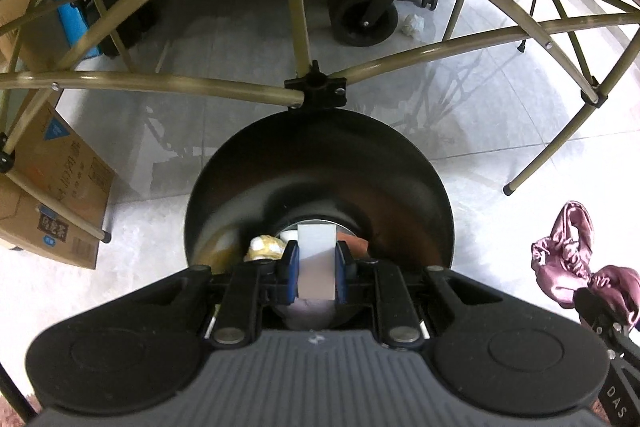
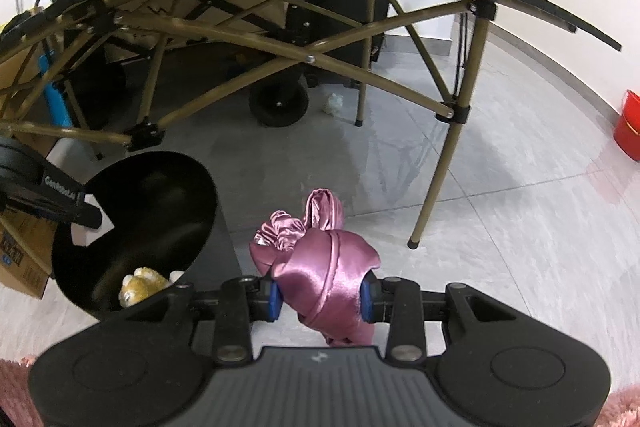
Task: Organize soft objects
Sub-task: 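Open the left tool over the bin to drop the foam cylinder, then move the right tool with the pink scrunchie over the bin opening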
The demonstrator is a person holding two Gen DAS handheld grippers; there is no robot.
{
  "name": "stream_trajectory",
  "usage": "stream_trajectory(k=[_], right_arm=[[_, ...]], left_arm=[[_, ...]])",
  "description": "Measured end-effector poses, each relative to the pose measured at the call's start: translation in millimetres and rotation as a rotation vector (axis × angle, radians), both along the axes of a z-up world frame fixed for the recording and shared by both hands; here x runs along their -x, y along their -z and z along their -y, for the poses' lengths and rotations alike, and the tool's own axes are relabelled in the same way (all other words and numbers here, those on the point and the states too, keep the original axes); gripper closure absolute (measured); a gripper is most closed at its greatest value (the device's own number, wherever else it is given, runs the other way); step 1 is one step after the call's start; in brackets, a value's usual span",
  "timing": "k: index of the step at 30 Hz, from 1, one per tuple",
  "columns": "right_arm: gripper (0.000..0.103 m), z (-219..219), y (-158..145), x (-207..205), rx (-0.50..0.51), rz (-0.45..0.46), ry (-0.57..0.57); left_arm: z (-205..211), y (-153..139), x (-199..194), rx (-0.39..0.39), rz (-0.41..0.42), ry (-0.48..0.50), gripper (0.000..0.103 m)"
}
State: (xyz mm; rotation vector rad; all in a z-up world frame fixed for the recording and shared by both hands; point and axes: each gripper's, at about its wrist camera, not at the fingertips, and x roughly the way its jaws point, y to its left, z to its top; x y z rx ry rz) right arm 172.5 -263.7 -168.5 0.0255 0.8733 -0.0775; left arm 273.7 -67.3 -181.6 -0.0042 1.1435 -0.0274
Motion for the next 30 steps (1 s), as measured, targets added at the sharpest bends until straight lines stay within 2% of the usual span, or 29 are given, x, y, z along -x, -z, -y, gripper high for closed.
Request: stream_trajectory(k=[12, 13, 14, 15, 16, 17, 21, 30], right_arm=[[0.069, 12, 0, -2, -0.028, 0.009, 0.055], [0.069, 11, -1, -2, -0.028, 0.01, 0.055], [0.069, 11, -1, -2, -0.028, 0.01, 0.055], [0.069, 11, 0, -2, -0.028, 0.011, 0.055], [0.069, 11, 0, -2, -0.027, 0.011, 0.055], [0.069, 11, 0, -2, -0.028, 0.01, 0.055], [0.069, 11, 0, -3, -0.028, 0.012, 0.055], [0.069, 10, -1, -2, -0.027, 0.014, 0.055]], left_arm=[[0, 5, -5, 0.001, -0.035, -0.024, 0.082], [0, 5, -5, 0.003, -0.037, -0.023, 0.072], [0, 4, -5, 0.005, -0.041, -0.024, 0.046], [0, 3, -5, -0.003, -0.042, -0.032, 0.031], [0, 1, -5, -0.016, -0.037, -0.041, 0.01], [0, -1, -4, -0.028, -0.029, -0.047, 0.003], [1, -3, -5, -0.004, -0.054, -0.023, 0.0], [-7, -5, -4, -0.004, -0.076, -0.029, 0.0]])
